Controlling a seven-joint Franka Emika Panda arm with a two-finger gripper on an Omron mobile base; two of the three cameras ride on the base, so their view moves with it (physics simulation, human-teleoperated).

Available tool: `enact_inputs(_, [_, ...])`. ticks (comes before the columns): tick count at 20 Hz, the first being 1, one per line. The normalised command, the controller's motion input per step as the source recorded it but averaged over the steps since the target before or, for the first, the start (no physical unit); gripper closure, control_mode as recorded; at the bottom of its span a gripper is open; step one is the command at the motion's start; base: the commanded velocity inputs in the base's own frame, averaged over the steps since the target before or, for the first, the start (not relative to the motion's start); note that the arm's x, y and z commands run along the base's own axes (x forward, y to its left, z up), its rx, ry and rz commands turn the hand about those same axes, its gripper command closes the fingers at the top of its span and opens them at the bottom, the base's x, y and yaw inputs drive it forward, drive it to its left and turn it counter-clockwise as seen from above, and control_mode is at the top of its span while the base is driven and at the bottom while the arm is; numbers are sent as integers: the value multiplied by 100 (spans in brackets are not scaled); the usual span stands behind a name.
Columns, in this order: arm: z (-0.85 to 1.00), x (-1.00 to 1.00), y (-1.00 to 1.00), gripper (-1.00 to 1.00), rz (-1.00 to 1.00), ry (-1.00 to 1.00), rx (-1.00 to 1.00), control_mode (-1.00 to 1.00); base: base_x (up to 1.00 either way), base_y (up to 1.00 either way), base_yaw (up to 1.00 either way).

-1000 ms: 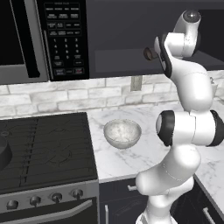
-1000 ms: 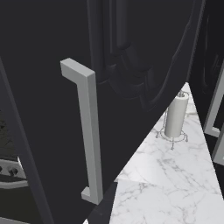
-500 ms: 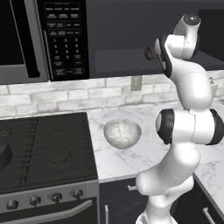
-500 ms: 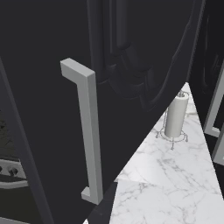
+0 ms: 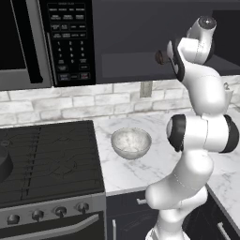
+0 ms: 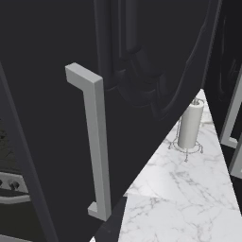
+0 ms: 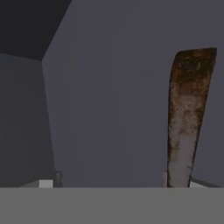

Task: Open the cabinet and move the ladle to the pot. Then close the cabinet.

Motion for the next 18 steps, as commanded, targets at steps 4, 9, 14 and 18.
enact_inputs(4, [-8,13,-12,100,4,-2,-2,-100,0,0,0])
enact_inputs(9, [-10,13,-11,100,5,-3,-3,-100,0,0,0])
enact_inputs(14, [-5,-4,-3,100,3,-4,-2,-100,0,0,0])
enact_inputs(18, [0,-45,2,100,0,-9,-2,-100,0,0,0])
